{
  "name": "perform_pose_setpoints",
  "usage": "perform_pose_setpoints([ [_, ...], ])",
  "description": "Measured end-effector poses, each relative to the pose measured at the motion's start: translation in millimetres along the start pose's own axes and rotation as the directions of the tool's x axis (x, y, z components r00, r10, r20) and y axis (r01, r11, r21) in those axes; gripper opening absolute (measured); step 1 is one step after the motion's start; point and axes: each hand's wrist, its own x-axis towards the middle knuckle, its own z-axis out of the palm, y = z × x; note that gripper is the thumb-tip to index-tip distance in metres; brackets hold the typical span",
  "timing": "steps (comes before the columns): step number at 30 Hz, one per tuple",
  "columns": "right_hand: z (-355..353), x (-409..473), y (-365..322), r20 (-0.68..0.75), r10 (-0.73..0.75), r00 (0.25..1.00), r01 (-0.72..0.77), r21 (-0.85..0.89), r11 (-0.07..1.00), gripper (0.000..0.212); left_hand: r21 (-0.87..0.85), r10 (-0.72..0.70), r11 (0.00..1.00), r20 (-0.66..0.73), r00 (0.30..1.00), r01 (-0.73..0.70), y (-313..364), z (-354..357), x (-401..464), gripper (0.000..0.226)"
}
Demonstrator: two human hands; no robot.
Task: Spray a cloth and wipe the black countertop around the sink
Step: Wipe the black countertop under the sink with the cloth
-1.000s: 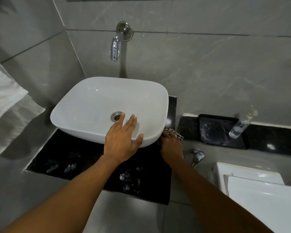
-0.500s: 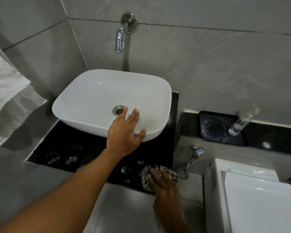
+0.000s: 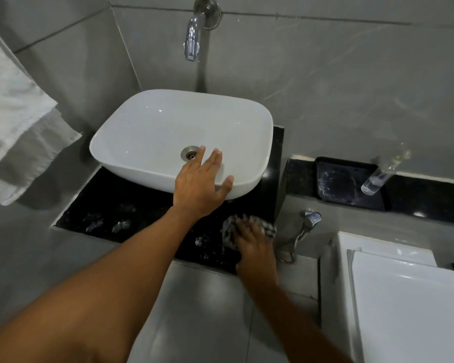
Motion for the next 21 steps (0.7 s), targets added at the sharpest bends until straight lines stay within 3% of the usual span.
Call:
perform_pose_setpoints([
  [4,13.7,-51.8,-10.4,-0.001,-0.007,1.000,0.007,0.011,1.000,0.085,-0.018,-0.010,1.000,0.029,1.000,0.010,-1.4,0.2,-1.8,0.077],
  [6,9.0,-50.5,-11.9,0.020,-0.023,1.000,0.022,0.010,1.000,0.071,-0.048,-0.014,0.999,0.043,0.999,0.017,0.2,-3.7,1.5,0.077],
  [8,-3.8,-45.5,-8.3,0.030,-0.031,0.999,0.025,0.170,0.985,0.048,-0.157,-0.010,0.988,0.006,1.000,0.011,5.0,-9.7,-5.4,0.078],
  [10,-24.1,-31.3,2.7,0.016,0.043,0.999,-0.046,0.422,0.906,0.046,-0.293,0.024,0.954,-0.121,0.992,-0.059,19.2,-9.1,-37.5,0.076],
  [12,-55.3,-0.5,13.2,-0.138,0.161,0.977,-0.066,0.523,0.850,0.051,-0.333,0.120,0.925,-0.199,0.973,-0.183,45.2,8.0,-94.9,0.070],
  [15,-96.7,68.3,13.1,-0.343,0.214,0.915,-0.037,0.456,0.889,0.062,-0.269,0.187,0.947,0.025,0.982,-0.174,91.4,47.9,-157.8,0.066],
  [17,-107.0,112.2,6.3,-0.397,0.149,0.906,-0.032,0.286,0.958,0.069,-0.206,0.024,0.979,0.128,0.992,0.003,115.0,65.4,-158.0,0.062],
  [19,-102.5,143.6,-0.1,-0.355,0.124,0.927,-0.081,0.135,0.988,0.076,-0.203,-0.088,0.973,0.127,0.988,0.113,125.8,73.6,-140.2,0.057],
  [21,-88.9,159.7,-1.7,-0.230,0.209,0.950,-0.190,0.105,0.976,0.085,-0.167,-0.091,0.980,0.105,0.990,0.108,125.2,81.0,-128.5,0.054],
])
